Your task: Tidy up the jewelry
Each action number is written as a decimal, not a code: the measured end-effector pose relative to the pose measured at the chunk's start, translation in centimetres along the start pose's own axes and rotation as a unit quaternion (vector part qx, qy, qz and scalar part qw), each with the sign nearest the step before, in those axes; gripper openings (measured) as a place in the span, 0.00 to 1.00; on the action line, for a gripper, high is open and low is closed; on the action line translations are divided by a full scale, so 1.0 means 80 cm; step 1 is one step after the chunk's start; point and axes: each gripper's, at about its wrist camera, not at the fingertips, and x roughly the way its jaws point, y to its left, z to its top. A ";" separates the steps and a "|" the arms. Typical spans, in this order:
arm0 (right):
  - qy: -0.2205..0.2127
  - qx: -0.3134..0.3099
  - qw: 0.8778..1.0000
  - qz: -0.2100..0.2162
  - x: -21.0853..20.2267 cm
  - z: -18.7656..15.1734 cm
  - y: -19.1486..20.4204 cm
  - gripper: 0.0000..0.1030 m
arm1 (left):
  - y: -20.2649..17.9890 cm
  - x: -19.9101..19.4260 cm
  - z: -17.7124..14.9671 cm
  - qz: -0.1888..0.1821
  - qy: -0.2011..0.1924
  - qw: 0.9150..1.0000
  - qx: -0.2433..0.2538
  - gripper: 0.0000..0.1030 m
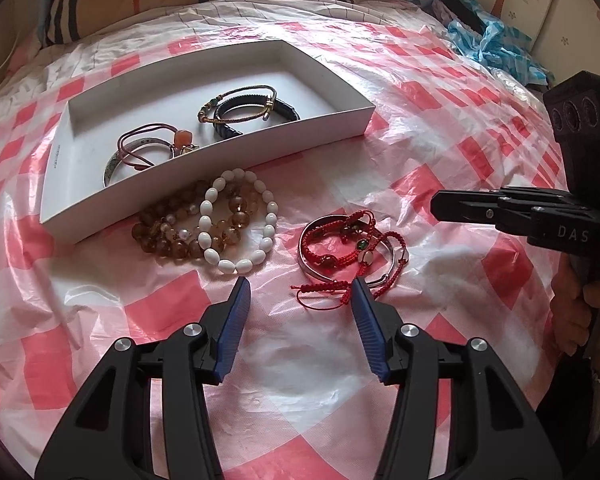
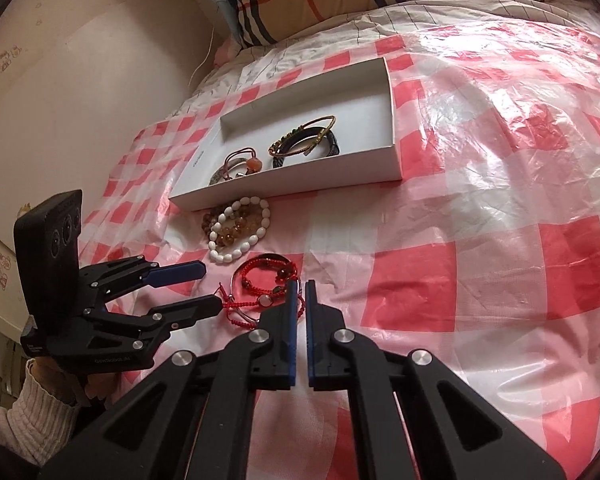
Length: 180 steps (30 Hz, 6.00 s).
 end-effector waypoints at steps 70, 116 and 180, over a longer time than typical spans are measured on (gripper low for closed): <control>-0.007 0.079 0.995 -0.068 0.006 0.000 -0.049 0.04 | 0.033 -0.039 -0.005 -0.093 -0.030 0.987 -0.131 0.09; -0.025 0.019 0.998 -0.061 -0.003 0.004 -0.019 0.06 | 0.057 -0.046 0.000 0.007 -0.075 0.989 -0.129 0.02; -0.139 0.034 0.985 0.092 -0.054 0.023 0.023 0.10 | 0.048 -0.070 0.002 0.105 -0.128 0.981 -0.097 0.02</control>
